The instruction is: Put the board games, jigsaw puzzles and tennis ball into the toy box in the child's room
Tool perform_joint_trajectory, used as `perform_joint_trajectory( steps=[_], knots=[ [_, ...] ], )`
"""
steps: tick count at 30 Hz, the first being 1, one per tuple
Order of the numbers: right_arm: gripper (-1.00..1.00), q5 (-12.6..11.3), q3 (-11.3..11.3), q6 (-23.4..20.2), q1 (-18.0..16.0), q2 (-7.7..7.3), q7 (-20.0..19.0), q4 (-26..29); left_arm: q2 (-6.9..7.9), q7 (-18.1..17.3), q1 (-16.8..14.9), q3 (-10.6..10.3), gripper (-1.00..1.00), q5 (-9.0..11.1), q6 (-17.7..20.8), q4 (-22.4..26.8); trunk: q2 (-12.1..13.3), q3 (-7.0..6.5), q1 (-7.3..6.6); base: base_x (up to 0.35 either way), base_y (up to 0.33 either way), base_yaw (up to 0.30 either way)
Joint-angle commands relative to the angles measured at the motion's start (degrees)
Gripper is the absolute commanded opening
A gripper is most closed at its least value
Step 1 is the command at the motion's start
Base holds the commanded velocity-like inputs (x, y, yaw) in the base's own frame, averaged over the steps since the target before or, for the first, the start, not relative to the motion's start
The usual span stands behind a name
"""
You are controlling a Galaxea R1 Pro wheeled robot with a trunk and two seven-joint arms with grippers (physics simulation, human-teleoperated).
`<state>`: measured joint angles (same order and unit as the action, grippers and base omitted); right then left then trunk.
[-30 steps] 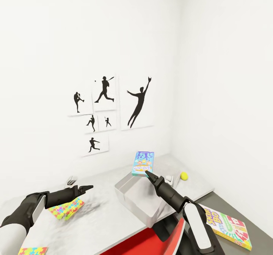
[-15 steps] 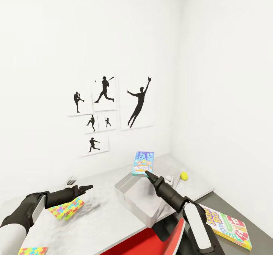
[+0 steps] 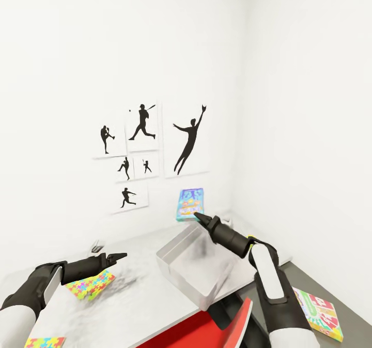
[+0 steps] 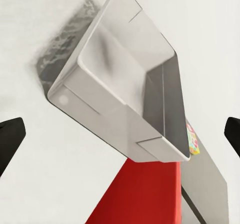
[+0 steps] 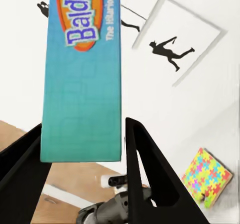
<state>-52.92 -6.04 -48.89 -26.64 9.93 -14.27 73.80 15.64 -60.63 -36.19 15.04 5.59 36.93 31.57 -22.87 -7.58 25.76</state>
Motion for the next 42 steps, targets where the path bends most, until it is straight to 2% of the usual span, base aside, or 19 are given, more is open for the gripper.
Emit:
perform_joint_trajectory(
  steps=[1,5,8,10,13,17,19,22,23,24,26,30,33,35,36,38,40,42],
  knots=[
    [-1.00,0.5,-0.2,-1.0,-0.9,0.07,0.6,0.0,0.01,-0.1,0.0,0.0,1.00,0.2,0.4,0.0,-0.1,0.04,0.02,0.000,0.000,0.000],
    [-1.00,0.4,-0.3,-3.0,-6.4,0.07,6.6,-0.7,0.01,-0.2,0.0,0.0,1.00,0.2,0.4,0.0,-0.1,0.04,0.02,0.000,0.000,0.000],
    [-1.00,0.3,-0.5,-4.9,-11.6,0.07,11.3,-4.0,0.01,-0.2,0.0,0.0,1.00,0.2,0.4,0.0,-0.1,0.04,0.02,0.000,0.000,0.000],
    [-1.00,0.3,-0.5,-5.9,-13.5,0.07,12.1,-5.4,0.02,-0.2,0.0,0.0,1.00,0.2,0.4,0.0,-0.1,0.04,0.02,0.000,0.000,0.000],
    [-1.00,0.3,-0.9,-8.0,-18.1,-0.17,13.0,-10.2,0.07,-0.2,0.0,0.0,1.00,0.2,0.5,0.0,-0.1,0.04,0.02,0.000,0.000,0.000],
    [-1.00,0.3,-1.4,-9.0,-22.9,-2.85,13.4,-17.5,0.10,-0.3,0.0,0.0,1.00,0.2,0.5,0.0,-0.1,0.04,0.02,0.000,0.000,0.000],
    [-1.00,0.3,-1.5,-9.3,-26.1,-5.13,13.5,-23.3,0.12,-0.4,0.0,0.0,1.00,0.2,0.5,0.0,-0.1,0.04,0.02,0.000,0.000,0.000],
    [-1.00,0.3,-1.5,-9.5,-29.5,-7.49,13.8,-29.3,0.15,-0.6,0.0,0.0,1.00,0.2,0.4,0.0,-0.1,0.04,0.02,0.000,0.000,0.000],
    [-1.00,0.3,-1.5,-9.9,-30.9,-8.73,13.9,-31.9,0.16,-0.6,0.0,0.0,1.00,0.3,0.4,0.0,-0.1,0.04,0.02,0.000,0.000,0.000],
    [-1.00,0.3,-1.5,-10.1,-31.5,-9.35,13.9,-33.0,0.17,-0.7,0.0,0.0,1.00,0.3,0.4,0.0,-0.1,0.04,0.02,0.000,0.000,0.000],
    [-1.00,0.5,-1.2,-11.1,-34.2,-11.73,14.0,-36.3,0.18,-0.8,0.0,0.0,1.00,0.3,0.4,0.0,-0.1,0.04,0.02,0.000,0.000,0.000],
    [-1.00,0.6,-0.3,-11.1,-37.9,-14.11,14.1,-40.5,0.18,-0.8,0.0,0.0,1.00,0.4,0.4,0.0,-0.1,0.04,0.02,0.000,0.000,0.000],
    [-1.00,0.7,2.6,-11.1,-41.4,-15.05,14.0,-45.0,0.18,-0.9,0.0,0.0,1.00,0.4,0.5,0.0,-0.1,0.04,0.02,0.000,0.000,0.000],
    [-1.00,0.8,7.0,-11.1,-43.9,-15.40,14.0,-48.5,0.21,-0.9,0.0,0.1,1.00,0.4,0.5,0.0,-0.1,0.04,0.02,0.000,0.000,0.000],
    [-1.00,0.8,8.4,-11.1,-44.4,-15.45,13.9,-49.2,0.22,-0.9,0.0,0.1,1.00,0.4,0.5,0.0,-0.1,0.04,0.02,0.000,0.000,0.000],
    [-1.00,0.7,14.2,-11.1,-45.6,-15.54,13.7,-50.9,0.25,-1.0,0.0,0.1,1.00,0.4,0.6,0.0,-0.1,0.04,0.02,0.000,0.000,0.000],
    [-1.00,0.7,17.5,-11.1,-46.1,-15.59,13.5,-51.4,0.26,-1.0,0.0,0.1,1.00,0.4,0.6,0.0,-0.1,0.04,0.02,0.000,0.000,0.000],
    [-1.00,0.7,19.5,-11.1,-46.3,-15.62,13.3,-51.7,0.26,-1.0,0.0,0.1,1.00,0.4,0.6,0.0,-0.1,0.04,0.02,0.000,0.000,0.000]
  ],
)
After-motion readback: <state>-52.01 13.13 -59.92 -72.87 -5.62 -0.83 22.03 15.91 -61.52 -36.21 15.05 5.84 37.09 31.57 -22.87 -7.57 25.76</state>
